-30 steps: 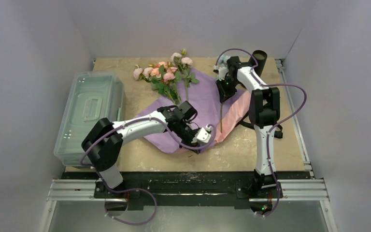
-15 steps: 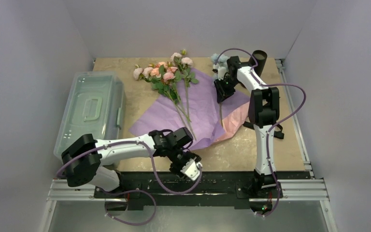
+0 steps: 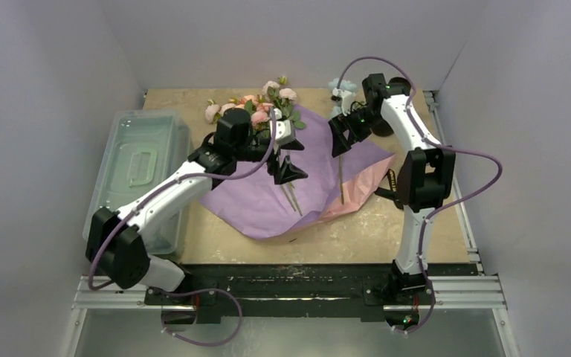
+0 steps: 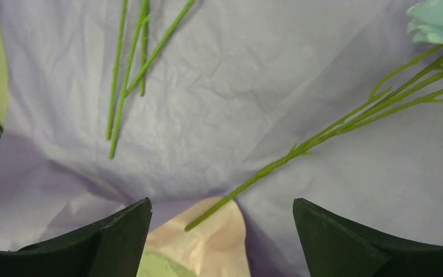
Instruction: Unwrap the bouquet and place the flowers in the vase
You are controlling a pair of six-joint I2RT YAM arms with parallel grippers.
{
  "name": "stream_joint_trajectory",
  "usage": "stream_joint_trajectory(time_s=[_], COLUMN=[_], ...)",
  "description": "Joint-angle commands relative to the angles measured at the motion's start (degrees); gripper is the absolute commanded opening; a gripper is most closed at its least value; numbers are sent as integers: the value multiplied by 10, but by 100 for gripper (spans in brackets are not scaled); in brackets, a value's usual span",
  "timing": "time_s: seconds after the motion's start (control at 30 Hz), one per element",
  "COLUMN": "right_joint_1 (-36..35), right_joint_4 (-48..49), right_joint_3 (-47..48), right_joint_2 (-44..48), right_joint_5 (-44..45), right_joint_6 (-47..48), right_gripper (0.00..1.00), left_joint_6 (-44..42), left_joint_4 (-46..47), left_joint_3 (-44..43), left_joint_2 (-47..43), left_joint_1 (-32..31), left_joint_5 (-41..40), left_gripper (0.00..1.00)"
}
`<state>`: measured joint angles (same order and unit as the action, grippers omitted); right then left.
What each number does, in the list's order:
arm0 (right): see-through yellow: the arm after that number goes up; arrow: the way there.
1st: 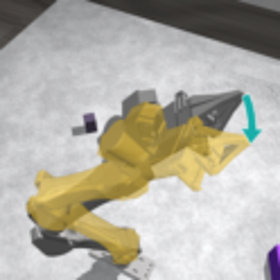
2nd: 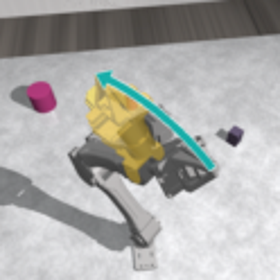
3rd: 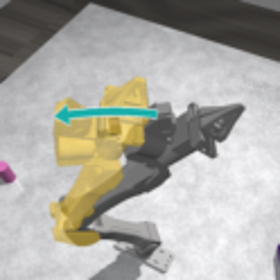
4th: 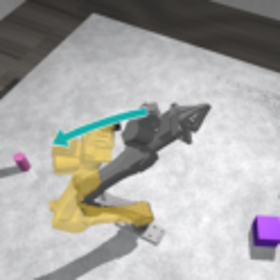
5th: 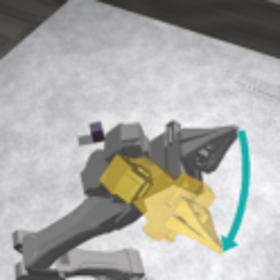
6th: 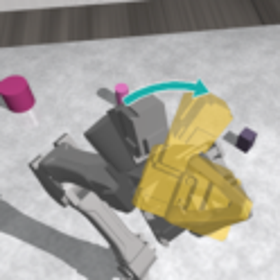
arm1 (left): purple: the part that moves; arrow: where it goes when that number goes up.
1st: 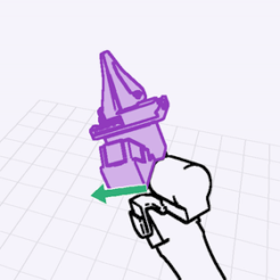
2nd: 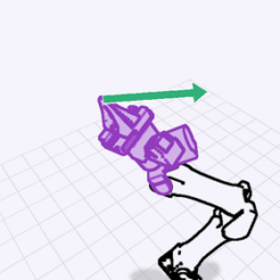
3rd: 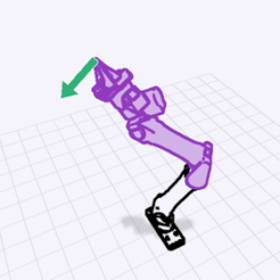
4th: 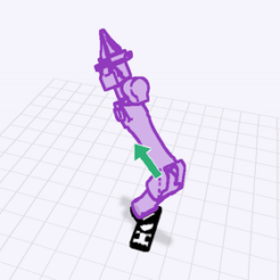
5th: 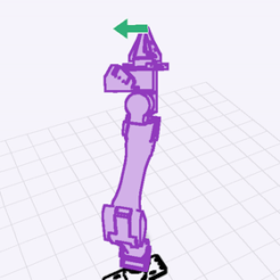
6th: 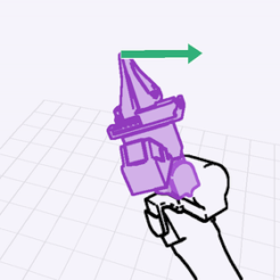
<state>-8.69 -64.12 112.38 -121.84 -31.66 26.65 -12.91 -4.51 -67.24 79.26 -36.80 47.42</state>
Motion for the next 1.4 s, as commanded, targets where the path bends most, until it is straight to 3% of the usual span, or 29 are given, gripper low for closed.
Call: stream_joint_trajectory(time_s=[0.0,0.2,0.3,0.53,0.7,0.87,1.07,1.37], right_joint_1=[9,11,11,11,11,11,5,0], right_joint_4=[-112,-105,-135,-153,-143,-131,-93,-38], right_joint_3=[-37,-64,-50,-169,-285,-344,-435,-617], right_joint_2=[14,-16,-46,22,93,172,274,485], right_joint_5=[-23,3,12,27,78,73,77,145], right_joint_6=[120,161,192,281,407,499,588,788], right_gripper=[98,98,94,50,32,30,24,30], left_joint_6=[51,-6,-12,37,90,145,188,203], left_joint_4=[53,100,93,50,31,8,1,-8], left_joint_3=[-1,35,20,-9,-13,-27,-39,-58], left_joint_2=[84,176,228,300,335,368,395,420], left_joint_1=[39,35,35,34,35,38,48,54], left_joint_5=[-12,-51,-78,-161,-201,-236,-246,-242], left_gripper=[83,87,87,76,65,56,52,50])
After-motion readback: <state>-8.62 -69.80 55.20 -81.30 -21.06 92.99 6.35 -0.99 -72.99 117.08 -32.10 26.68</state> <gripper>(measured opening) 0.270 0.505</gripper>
